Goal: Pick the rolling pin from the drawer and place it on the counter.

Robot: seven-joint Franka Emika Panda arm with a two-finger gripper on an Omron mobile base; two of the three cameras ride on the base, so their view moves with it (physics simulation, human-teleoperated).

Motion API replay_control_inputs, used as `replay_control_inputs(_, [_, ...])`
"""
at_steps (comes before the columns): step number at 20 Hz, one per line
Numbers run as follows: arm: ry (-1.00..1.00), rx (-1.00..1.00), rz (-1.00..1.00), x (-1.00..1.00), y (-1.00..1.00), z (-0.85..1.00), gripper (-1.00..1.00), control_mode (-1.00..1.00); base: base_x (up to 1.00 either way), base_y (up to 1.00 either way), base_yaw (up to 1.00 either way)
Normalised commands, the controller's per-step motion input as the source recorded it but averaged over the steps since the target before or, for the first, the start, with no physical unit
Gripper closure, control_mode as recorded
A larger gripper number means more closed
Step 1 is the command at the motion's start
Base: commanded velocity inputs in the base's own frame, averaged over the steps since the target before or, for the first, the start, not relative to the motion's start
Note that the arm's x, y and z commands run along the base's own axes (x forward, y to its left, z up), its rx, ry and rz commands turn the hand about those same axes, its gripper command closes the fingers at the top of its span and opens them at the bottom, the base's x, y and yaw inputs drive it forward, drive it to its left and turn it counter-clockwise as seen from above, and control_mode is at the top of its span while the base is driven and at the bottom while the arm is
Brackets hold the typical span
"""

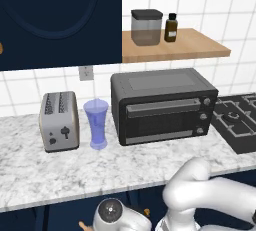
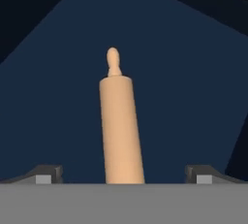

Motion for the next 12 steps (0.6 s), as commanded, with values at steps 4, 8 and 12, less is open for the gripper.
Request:
replay_control_inputs(4, [0.05,0.0,-0.05,0.14,0.28,-0.36,-1.0,-1.0,0.0,0.0,0.0])
replay_control_inputs(8, [0.01,0.0,-0.03,-0.02,0.0,-0.26,-1.0,-1.0,0.0,0.0,0.0])
replay_control_inputs(12, [0.0,0.0,-0.05,-0.08,-0.01,-0.19,-1.0,-1.0,0.0,0.0,0.0])
